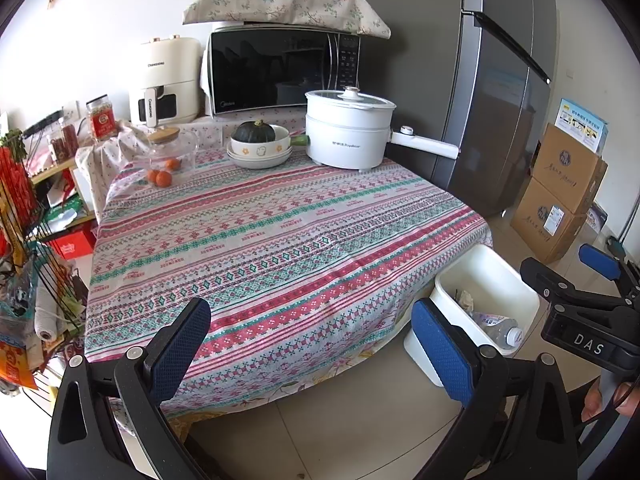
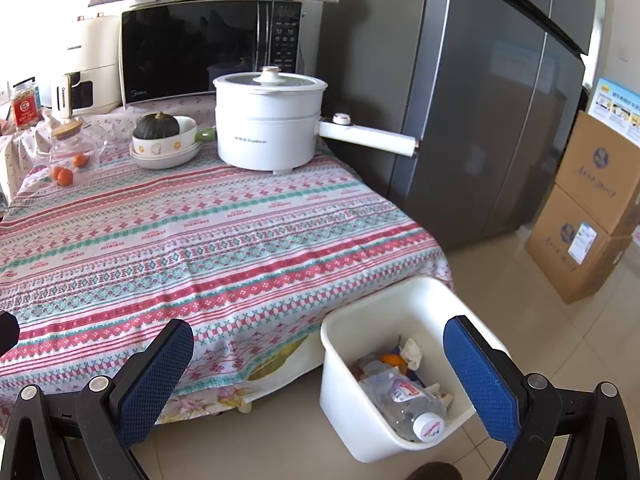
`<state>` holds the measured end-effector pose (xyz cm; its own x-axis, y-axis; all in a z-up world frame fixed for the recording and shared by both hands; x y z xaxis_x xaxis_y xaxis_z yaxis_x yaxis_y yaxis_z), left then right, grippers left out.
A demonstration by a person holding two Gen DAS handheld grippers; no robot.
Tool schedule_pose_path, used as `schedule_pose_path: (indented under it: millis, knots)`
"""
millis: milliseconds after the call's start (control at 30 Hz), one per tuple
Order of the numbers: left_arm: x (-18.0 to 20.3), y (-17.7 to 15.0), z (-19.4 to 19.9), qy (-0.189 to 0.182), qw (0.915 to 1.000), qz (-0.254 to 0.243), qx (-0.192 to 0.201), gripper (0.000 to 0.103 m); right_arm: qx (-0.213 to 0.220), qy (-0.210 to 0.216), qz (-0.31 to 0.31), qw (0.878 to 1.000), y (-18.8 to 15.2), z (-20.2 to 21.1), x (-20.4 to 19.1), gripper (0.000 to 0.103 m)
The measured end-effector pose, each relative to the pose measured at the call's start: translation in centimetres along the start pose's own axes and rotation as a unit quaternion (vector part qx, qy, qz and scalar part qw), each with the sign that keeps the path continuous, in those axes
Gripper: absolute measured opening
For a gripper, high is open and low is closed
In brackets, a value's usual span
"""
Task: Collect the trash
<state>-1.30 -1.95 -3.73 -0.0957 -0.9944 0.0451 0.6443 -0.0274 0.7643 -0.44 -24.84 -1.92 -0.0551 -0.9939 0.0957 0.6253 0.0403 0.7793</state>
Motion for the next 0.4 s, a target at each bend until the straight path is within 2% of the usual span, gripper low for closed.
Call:
schedule_pose_path:
  millis: [233, 400]
  knots:
    - [-0.36, -0.02, 0.12, -0.021, 0.9995, 0.024, 0.001, 0.101, -0.007, 0.003, -0.006, 1.000, -0.10, -0.26, 0.19, 0.102]
    - [-0.66, 0.00, -0.05, -0.021, 0.9994, 0.026, 0.001, 0.101, -0.005, -0.001, -0.009, 1.000, -0.19, -0.28, 0.36, 0.102]
Point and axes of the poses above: each gripper's, at about its wrist camera, not at the fingertips, and z roughly against the way its jaws point, x to its right, y to its top, the point moved 4 cm from there along -z, roughly the way its jaws point
